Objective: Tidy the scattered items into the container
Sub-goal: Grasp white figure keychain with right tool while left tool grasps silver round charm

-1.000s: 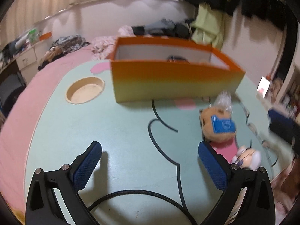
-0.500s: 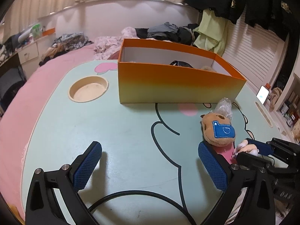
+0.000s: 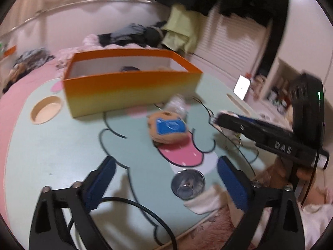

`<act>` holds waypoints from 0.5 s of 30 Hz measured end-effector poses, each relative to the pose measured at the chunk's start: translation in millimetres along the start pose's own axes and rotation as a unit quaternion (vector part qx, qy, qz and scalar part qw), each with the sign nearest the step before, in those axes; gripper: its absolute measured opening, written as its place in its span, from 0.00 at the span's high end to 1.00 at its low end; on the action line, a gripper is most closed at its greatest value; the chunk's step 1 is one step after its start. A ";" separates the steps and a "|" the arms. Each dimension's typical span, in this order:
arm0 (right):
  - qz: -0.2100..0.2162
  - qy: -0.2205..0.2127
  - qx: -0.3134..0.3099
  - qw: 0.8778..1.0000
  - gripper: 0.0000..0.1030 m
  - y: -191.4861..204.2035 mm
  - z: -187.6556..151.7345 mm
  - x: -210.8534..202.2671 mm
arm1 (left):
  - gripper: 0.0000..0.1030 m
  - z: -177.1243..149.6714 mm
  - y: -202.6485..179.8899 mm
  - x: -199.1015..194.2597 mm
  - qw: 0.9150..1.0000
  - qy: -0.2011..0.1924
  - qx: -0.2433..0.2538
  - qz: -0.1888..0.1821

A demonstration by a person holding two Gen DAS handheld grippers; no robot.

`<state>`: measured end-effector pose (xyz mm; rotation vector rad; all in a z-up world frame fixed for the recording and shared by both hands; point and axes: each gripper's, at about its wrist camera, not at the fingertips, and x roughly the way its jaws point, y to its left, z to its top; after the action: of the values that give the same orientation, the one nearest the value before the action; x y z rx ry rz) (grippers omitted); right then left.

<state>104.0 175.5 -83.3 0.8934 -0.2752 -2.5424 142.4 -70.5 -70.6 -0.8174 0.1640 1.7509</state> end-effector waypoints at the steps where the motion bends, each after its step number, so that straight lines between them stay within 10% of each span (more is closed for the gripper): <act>1: 0.001 0.003 -0.002 1.000 0.64 1.2 0.3 1.4 | 0.24 -0.7 -2.1 3.8 1.000 0.009 0.006 0.001; 4: 0.000 0.005 -0.005 1.000 0.64 3.1 -1.1 2.8 | 0.41 -4.9 -10.1 15.0 0.999 0.030 0.036 0.013; 6: -0.002 0.006 -0.006 1.000 0.64 2.3 -3.2 2.5 | 0.75 -5.5 -14.9 13.7 0.998 0.031 0.051 0.018; 15: -0.012 -0.003 -0.023 1.000 0.64 6.6 -4.9 -1.5 | 0.76 -3.4 -3.6 5.2 0.999 0.025 0.030 0.014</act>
<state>110.3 170.1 -84.1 0.8753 -0.2076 -2.5628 146.5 -66.8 -75.2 -0.8185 0.2621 1.7438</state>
